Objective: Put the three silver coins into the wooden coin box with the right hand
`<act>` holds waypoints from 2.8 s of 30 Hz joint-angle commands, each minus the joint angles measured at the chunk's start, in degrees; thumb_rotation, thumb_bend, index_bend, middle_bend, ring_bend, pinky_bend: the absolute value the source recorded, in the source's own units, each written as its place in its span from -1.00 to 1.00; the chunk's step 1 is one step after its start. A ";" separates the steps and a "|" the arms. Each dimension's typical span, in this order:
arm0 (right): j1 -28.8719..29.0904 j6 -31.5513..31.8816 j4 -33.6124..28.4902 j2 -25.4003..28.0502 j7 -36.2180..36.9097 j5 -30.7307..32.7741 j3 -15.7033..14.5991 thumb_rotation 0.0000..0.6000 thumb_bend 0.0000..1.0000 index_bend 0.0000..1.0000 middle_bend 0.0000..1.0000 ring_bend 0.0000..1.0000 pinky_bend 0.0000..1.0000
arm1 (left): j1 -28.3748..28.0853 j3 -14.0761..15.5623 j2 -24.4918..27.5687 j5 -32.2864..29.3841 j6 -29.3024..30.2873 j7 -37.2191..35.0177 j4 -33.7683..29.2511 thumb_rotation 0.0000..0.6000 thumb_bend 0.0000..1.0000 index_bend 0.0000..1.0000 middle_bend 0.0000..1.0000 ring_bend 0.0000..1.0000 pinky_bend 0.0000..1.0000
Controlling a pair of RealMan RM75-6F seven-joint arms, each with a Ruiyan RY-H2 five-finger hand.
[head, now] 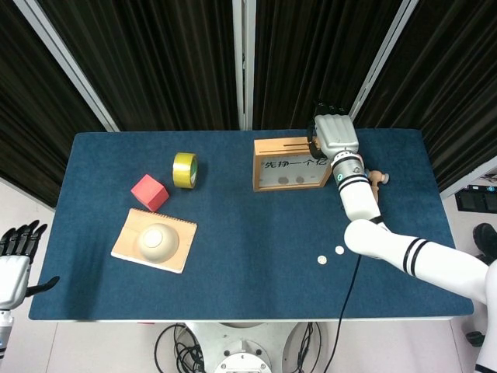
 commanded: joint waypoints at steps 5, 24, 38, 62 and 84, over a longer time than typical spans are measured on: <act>0.16 -0.19 0.23 -0.20 0.19 -0.11 -0.23 1.00 -0.09 0.57 -0.97 -1.00 -1.00 | -0.04 0.04 0.07 -0.03 -0.13 0.11 -0.11 1.00 -1.00 -0.96 -1.00 -1.00 -1.00; -1.83 -0.21 -3.72 3.23 4.96 -5.53 0.57 1.00 -0.23 -1.00 -1.00 -1.00 -1.00 | 0.03 0.09 0.22 0.02 0.06 0.57 -0.47 1.00 -1.00 -0.96 -1.00 -1.00 -1.00; -25.91 26.46 -16.50 9.52 20.14 -64.79 -13.77 1.00 -0.31 -1.00 -1.00 -1.00 -1.00 | 0.00 -0.14 -0.60 0.08 0.57 2.48 -0.14 1.00 -1.00 -0.96 -1.00 -1.00 -1.00; -42.53 23.87 8.02 -8.61 26.92 -77.68 -24.95 1.00 -0.95 -0.93 -1.00 -1.00 -1.00 | 0.05 0.71 -0.82 0.12 -0.25 5.37 -1.61 1.00 -1.00 -0.96 -1.00 -1.00 -1.00; -43.67 21.64 12.66 -15.58 33.96 -79.68 -22.56 1.00 -0.71 -0.28 -1.00 -1.00 -1.00 | 0.18 0.56 -0.91 -0.38 -0.57 3.53 -0.10 1.00 -1.00 -0.96 -1.00 -1.00 -1.00</act>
